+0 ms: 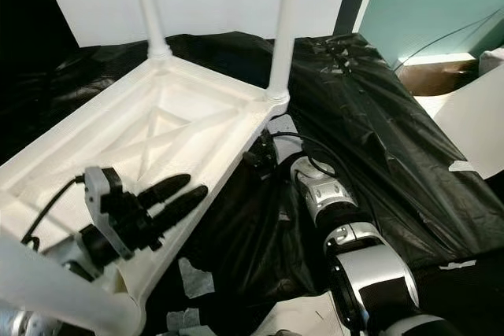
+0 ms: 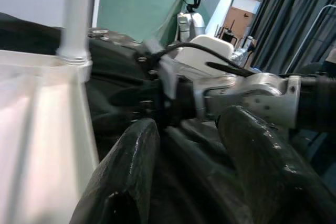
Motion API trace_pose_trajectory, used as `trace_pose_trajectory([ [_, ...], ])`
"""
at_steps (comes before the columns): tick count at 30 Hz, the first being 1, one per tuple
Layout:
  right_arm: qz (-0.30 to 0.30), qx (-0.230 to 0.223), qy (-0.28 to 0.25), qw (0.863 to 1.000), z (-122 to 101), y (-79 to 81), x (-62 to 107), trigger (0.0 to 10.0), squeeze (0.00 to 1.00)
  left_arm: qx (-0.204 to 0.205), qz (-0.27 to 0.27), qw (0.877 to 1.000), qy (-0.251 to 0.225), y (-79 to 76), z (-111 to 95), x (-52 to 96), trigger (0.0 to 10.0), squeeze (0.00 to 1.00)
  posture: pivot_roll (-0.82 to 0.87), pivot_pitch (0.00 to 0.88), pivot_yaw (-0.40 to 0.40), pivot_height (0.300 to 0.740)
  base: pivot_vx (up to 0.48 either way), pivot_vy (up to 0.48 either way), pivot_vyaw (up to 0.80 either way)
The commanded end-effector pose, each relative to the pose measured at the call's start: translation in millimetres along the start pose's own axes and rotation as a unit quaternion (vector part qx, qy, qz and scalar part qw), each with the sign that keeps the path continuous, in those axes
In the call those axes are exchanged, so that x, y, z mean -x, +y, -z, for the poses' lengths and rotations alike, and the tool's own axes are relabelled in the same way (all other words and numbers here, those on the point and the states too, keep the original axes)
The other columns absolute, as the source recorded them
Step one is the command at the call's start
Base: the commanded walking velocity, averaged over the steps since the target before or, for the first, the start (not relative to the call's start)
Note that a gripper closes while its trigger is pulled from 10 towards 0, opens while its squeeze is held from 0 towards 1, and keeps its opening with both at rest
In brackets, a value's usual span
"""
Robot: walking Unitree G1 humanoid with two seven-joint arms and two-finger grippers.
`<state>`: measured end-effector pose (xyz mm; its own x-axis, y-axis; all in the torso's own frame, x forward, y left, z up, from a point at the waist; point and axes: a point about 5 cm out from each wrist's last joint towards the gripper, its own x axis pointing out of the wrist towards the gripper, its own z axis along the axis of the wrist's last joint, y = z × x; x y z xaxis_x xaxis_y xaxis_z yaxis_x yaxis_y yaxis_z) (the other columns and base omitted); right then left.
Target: Building children table
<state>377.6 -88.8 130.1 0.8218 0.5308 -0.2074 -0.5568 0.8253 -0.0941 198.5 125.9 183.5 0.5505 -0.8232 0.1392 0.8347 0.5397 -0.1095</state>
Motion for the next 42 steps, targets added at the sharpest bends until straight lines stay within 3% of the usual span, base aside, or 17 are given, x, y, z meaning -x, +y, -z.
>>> trace_pose_trajectory([
  [1, -0.040, 0.007, -0.009, 0.999, -5, 15.2, -7.2, 10.0, 0.00, 0.001, 0.003, 1.000, 0.001, -8.2, 1, -3.9, 10.0, 0.00, 0.14, 0.112, -0.061, 0.740, 0.000, 0.000, 0.00],
  [7, -0.042, 0.013, -0.015, 0.999, -10, 13.5, -9.5, 10.0, 0.00, -0.013, -0.060, 0.998, 0.002, -5.5, -1, -5.2, 10.0, 0.00, 0.16, 0.114, -0.072, 0.740, 0.000, 0.000, 0.00],
  [10, -0.029, 0.017, -0.016, 0.999, -11, 4.9, -7.3, 10.0, 0.00, -0.024, -0.131, 0.991, 0.005, -0.7, -5, 5.6, 10.0, 0.00, 0.16, 0.115, -0.072, 0.740, 0.000, 0.000, 0.00],
  [15, -0.023, 0.019, -0.014, 0.999, -9, -0.1, -4.7, 10.0, 0.00, -0.024, -0.177, 0.984, 0.000, 0.6, -8, 15.3, 10.0, 0.00, 0.16, 0.113, -0.074, 0.740, 0.000, 0.000, 0.00],
  [20, -0.024, 0.022, -0.002, 0.999, 2, -4.0, 0.1, 10.0, 0.00, -0.008, -0.249, 0.968, -0.008, -2.9, -7, 29.5, 10.0, 0.00, 0.17, 0.108, -0.073, 0.740, 0.000, 0.000, 0.00],
  [21, -0.024, 0.021, 0.002, 0.999, 5, -4.6, 1.2, 10.0, 0.00, 0.013, -0.266, 0.964, -0.014, -5.3, -4, 33.7, 10.0, 0.00, 0.17, 0.107, -0.070, 0.740, 0.000, 0.000, 0.00],
  [24, -0.023, 0.020, 0.004, 1.000, 7, -4.8, 1.8, 10.0, 0.00, 0.022, -0.278, 0.960, -0.019, -7.2, -2, 36.8, 10.0, 0.00, 0.17, 0.106, -0.067, 0.740, 0.000, 0.000, 0.00],
  [28, -0.023, 0.019, 0.005, 1.000, 8, -4.3, 1.6, 10.0, 0.00, 0.040, -0.281, 0.959, -0.019, -10.8, 3, 37.1, 10.0, 0.00, 0.17, 0.103, -0.063, 0.740, 0.000, 0.000, 0.00],
  [32, -0.017, 0.017, 0.005, 1.000, 8, -5.9, 1.7, 10.0, 0.00, 0.051, -0.260, 0.964, -0.011, -16.7, 8, 35.2, 10.0, 0.00, 0.17, 0.103, -0.061, 0.740, 0.000, 0.000, 0.00],
  [33, -0.014, 0.015, 0.005, 1.000, 8, -6.8, 1.9, 10.0, 0.00, 0.057, -0.235, 0.970, -0.009, -23.0, 10, 32.8, 10.0, 0.00, 0.17, 0.104, -0.060, 0.740, 0.000, 0.000, 0.00],
  [36, -0.010, 0.010, 0.001, 1.000, 6, -6.6, 0.5, 10.0, 0.00, 0.084, -0.184, 0.979, 0.006, -34.9, 20, 21.8, 10.0, 0.00, 0.17, 0.104, -0.059, 0.740, 0.000, 0.000, 0.00],
  [42, -0.027, -0.028, -0.025, 0.999, -6, 3.7, -7.1, 10.0, 0.00, 0.082, -0.150, 0.985, 0.035, -29.9, 35, -7.3, 10.0, 0.00, 0.18, 0.098, -0.053, 0.740, 0.000, 0.000, 0.00],
])
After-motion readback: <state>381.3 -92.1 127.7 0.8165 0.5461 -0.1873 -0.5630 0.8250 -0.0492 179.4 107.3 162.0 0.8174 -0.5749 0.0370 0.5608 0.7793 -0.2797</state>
